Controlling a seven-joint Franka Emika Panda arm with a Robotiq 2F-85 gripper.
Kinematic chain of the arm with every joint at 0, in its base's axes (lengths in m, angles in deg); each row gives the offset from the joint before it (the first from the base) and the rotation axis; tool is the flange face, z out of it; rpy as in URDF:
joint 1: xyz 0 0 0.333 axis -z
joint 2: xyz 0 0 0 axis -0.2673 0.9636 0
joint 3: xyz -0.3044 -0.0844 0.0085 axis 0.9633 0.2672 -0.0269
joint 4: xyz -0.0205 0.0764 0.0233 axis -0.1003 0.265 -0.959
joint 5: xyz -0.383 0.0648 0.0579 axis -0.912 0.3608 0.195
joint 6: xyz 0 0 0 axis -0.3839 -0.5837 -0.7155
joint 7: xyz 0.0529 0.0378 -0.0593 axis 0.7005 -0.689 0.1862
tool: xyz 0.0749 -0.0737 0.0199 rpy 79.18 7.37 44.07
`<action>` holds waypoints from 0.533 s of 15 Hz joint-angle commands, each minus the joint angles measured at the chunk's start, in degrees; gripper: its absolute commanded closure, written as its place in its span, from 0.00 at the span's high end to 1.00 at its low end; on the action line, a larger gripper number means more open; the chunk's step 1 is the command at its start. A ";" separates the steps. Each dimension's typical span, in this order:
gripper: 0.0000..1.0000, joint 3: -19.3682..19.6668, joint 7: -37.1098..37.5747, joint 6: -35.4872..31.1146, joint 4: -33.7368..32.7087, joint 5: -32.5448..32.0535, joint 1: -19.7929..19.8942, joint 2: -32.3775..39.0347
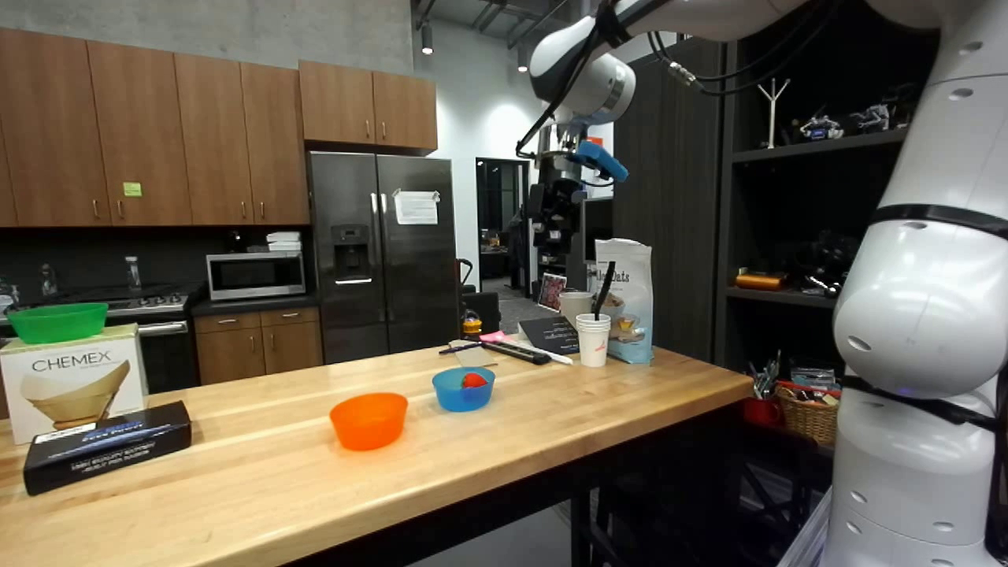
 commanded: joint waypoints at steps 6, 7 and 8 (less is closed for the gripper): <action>1.00 -0.87 -13.27 4.71 -17.92 3.02 3.35 14.05; 1.00 -1.04 -14.52 5.35 -19.10 3.55 3.87 14.68; 1.00 -1.16 -15.68 6.17 -20.15 4.11 4.34 15.26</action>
